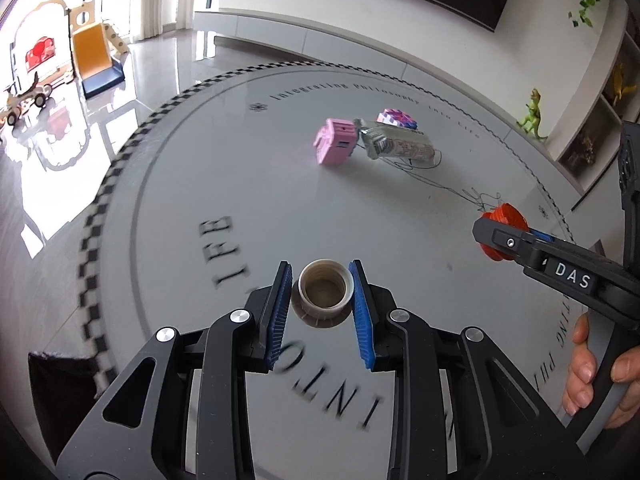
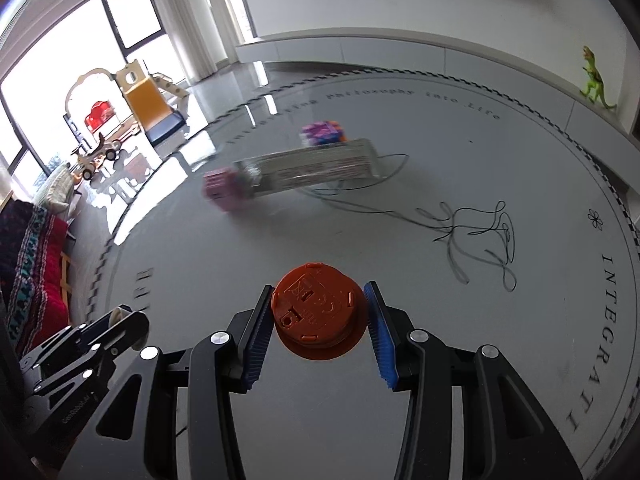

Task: Collect trash
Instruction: 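Carry the white cup and red cap to the trash bag and release both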

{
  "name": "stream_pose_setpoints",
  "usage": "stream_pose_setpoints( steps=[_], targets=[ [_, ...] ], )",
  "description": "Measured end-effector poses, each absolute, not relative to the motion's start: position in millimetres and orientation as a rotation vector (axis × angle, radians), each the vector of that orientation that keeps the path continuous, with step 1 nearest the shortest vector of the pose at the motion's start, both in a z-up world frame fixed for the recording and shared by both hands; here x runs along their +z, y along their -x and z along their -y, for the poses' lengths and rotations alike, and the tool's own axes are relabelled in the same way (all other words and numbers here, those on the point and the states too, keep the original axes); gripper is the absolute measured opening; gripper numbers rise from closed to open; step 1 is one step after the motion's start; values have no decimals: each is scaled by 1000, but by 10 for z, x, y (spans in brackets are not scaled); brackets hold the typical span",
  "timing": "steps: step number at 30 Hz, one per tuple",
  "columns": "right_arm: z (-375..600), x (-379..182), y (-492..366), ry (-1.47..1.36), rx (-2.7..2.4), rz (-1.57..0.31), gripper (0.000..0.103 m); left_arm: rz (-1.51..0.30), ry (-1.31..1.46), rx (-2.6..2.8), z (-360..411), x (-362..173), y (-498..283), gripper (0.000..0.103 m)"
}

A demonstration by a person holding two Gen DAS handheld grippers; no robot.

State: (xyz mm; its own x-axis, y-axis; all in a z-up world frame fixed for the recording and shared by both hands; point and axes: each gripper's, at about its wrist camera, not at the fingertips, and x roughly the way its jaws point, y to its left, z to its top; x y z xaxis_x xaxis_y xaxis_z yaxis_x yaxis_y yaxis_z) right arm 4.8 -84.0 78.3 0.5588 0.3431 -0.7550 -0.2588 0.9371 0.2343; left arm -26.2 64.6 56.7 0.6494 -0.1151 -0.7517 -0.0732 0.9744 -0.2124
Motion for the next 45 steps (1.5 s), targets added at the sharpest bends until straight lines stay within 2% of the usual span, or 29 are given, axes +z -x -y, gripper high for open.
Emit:
stream_pose_setpoints(
  steps=[15, 34, 45],
  targets=[
    [126, 1089, 810, -32, 514, -855, 46, -802, 296, 71, -1205, 657, 1206, 29],
    [-901, 1030, 1751, 78, 751, -876, 46, -777, 392, 260, -2046, 460, 2258, 29],
    [-1528, 790, 2401, 182, 916, -914, 46, -795, 436, 389, -2422, 185, 2952, 29]
  ],
)
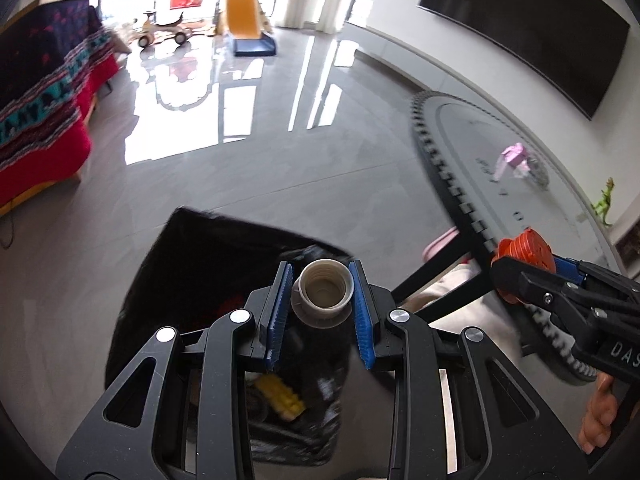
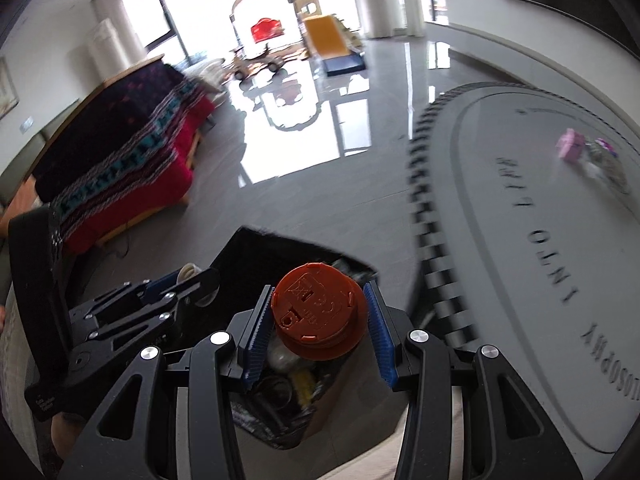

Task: Collect trash
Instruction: 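Carry the white cup and red cap to the trash bag and release both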

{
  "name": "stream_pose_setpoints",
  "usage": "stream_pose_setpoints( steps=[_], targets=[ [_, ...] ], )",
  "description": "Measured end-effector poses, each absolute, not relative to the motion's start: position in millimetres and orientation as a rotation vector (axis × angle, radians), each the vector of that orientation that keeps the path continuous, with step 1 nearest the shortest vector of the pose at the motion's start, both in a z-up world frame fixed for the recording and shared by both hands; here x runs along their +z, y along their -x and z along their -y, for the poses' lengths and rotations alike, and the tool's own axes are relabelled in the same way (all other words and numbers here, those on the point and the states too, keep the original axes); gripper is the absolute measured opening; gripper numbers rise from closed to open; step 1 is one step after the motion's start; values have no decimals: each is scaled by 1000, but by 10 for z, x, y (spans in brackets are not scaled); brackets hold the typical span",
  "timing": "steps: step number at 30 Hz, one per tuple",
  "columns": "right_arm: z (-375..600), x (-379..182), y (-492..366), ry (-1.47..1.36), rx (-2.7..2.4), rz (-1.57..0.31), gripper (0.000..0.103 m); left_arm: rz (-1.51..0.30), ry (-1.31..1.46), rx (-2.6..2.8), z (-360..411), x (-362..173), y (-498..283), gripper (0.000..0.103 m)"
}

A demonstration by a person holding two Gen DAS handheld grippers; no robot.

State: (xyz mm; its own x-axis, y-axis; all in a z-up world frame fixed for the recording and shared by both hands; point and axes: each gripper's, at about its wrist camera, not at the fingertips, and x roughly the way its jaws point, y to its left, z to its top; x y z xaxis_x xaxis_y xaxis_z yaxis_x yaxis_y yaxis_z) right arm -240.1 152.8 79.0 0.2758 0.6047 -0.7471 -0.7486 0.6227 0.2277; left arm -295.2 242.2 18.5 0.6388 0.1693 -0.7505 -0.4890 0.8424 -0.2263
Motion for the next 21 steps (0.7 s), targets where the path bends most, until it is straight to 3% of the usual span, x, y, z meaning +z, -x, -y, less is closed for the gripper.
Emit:
stream_pose_setpoints(
  steps=[17, 19, 20, 21],
  targets=[
    [-1954, 541, 2785, 301, 999, -958, 46, -895, 514, 580, -2977, -284, 3589, 29],
    [-2030, 514, 2781, 303, 1031, -979, 47, -909, 541, 612, -3004, -320, 3609, 33],
    [-2061, 501, 2783, 308, 1041, -988, 47, -909, 568, 619, -3031, -336, 3633, 58],
    [-2103, 473, 2783, 317, 1049, -999, 51, -901, 600, 629, -3058, -341, 3656, 97]
  ],
)
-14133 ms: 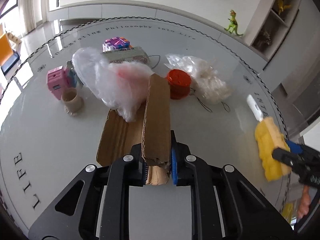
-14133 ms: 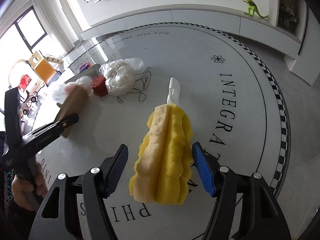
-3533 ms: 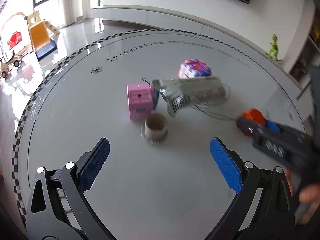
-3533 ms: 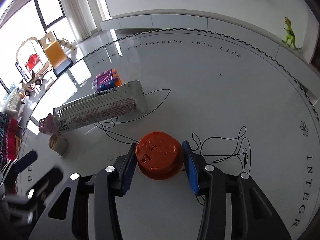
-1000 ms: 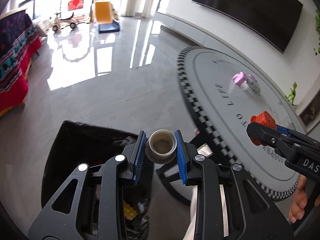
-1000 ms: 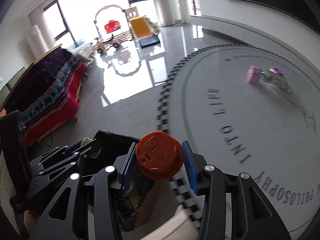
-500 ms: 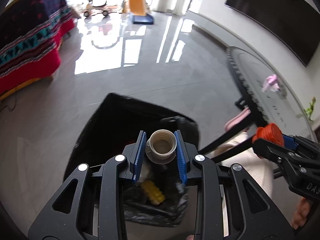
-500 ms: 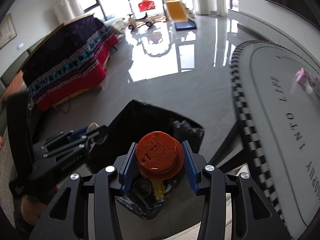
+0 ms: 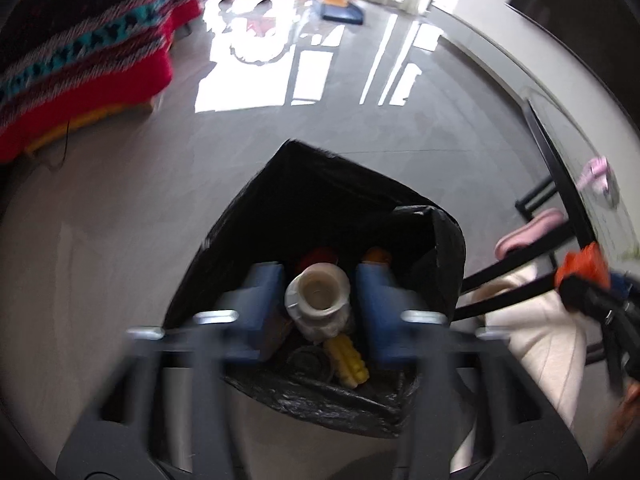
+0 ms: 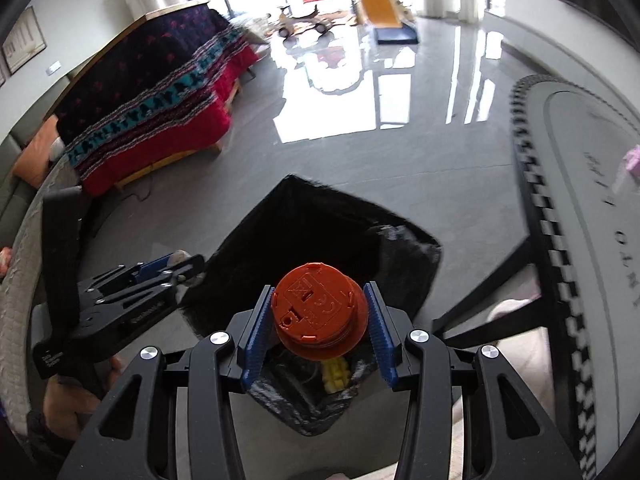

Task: Collect trash
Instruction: 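Carry the white cup and red cap to the trash bag and release both, then move both open tools back over the table toward the pink box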

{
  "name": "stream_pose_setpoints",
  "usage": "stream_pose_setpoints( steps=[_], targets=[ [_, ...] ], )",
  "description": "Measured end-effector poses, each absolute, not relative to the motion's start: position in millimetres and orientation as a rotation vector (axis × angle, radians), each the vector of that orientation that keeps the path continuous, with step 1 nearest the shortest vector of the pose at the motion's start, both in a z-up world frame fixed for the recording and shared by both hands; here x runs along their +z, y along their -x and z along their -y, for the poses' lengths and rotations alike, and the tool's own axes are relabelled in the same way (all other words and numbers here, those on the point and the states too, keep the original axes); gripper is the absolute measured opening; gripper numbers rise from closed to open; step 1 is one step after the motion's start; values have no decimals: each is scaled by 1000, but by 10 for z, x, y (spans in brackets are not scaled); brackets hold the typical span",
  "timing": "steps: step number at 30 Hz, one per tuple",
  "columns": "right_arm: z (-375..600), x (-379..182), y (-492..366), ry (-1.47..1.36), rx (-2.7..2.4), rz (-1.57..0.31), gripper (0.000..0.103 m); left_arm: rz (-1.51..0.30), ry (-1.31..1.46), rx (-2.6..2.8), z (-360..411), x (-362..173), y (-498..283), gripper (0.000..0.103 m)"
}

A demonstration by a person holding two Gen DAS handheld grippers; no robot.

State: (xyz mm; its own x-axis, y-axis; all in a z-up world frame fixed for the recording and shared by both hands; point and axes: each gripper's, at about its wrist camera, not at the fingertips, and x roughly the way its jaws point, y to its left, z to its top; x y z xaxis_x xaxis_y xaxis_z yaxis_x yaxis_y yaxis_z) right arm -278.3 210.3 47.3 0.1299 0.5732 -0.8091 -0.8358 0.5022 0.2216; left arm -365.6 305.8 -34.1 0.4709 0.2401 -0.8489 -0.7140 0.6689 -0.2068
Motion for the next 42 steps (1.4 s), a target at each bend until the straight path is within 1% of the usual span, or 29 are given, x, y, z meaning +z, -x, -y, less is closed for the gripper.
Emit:
stream_pose_setpoints(
  steps=[2, 3, 8, 26, 42],
  targets=[
    [-2116, 443, 2797, 323, 1030, -990, 61, -853, 667, 662, -3130, -332, 3763, 97],
    [-2107, 427, 2807, 328, 1025, -984, 61, -844, 684, 665, -3152, -323, 3790, 97],
    [-2072, 415, 2797, 312, 1026, -999, 61, -846, 677, 699, -3211, -305, 3848, 97],
    [-1869, 466, 2629, 219, 1018, -1016, 61, -872, 614, 652, -3044, -225, 3664, 97],
    [-1414, 644, 2126, 50, 972, -1004, 63, -874, 530, 585, -2742, 17, 3170, 97]
  ],
)
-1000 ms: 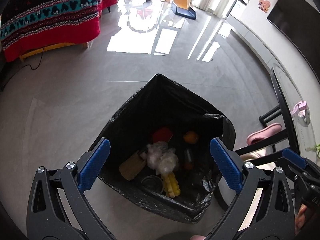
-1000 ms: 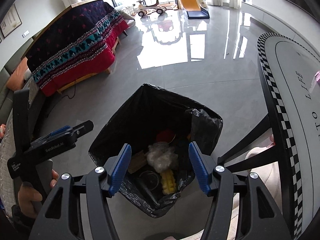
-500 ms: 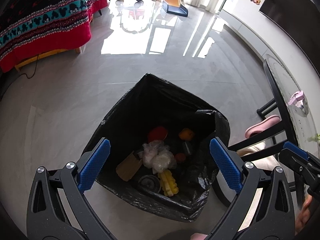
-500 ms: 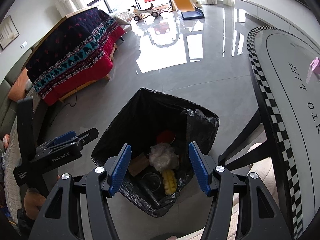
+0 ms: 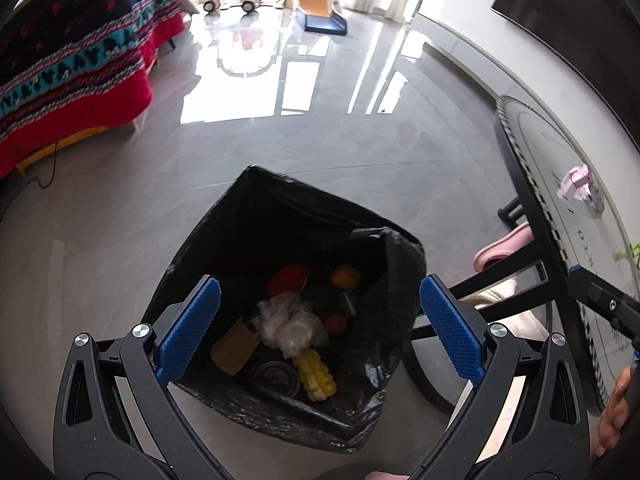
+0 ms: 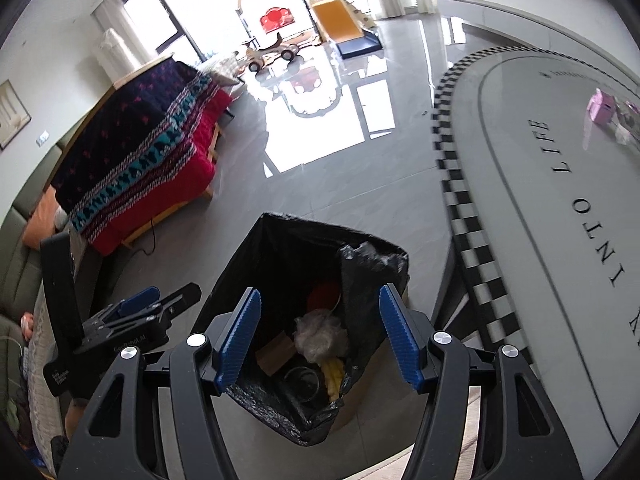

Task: Collect trash
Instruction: 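Move both open tools back over the table toward the pink box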

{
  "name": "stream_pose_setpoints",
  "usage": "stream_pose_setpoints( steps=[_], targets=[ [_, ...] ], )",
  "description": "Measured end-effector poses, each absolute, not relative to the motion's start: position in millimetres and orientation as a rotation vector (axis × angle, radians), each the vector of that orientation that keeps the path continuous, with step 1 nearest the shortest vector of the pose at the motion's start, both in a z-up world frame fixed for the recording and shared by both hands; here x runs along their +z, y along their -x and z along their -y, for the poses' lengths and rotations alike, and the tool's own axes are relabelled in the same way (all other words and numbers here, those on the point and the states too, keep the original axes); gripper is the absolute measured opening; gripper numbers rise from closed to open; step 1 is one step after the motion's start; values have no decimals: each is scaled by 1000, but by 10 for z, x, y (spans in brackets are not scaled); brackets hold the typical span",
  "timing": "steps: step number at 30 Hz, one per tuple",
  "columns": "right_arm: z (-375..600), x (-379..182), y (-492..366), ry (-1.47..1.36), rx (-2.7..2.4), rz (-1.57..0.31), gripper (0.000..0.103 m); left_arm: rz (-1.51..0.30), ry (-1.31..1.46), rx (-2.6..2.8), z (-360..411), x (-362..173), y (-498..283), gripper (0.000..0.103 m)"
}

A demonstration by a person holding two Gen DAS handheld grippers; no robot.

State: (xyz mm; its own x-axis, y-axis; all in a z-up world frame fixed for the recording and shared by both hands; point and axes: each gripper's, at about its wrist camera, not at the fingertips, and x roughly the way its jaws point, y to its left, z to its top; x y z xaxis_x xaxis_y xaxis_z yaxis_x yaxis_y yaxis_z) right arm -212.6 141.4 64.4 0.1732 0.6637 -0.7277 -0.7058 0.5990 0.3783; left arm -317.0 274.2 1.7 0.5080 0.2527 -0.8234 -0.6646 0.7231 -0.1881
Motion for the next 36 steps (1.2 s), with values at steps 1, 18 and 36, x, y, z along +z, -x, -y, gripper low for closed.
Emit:
stream_pose_setpoints(
  steps=[1, 18, 36],
  targets=[
    [-1381, 650, 2088, 39, 966, -1004, 63, -876, 521, 579, -2719, 32, 3132, 97],
    [-687, 645, 1355, -75, 817, -1010, 63, -893, 402, 391, -2176, 299, 2073, 97],
    [105, 475, 597, -170, 609, -1021, 63, -911, 268, 191, -1524, 414, 1003, 97]
  ],
)
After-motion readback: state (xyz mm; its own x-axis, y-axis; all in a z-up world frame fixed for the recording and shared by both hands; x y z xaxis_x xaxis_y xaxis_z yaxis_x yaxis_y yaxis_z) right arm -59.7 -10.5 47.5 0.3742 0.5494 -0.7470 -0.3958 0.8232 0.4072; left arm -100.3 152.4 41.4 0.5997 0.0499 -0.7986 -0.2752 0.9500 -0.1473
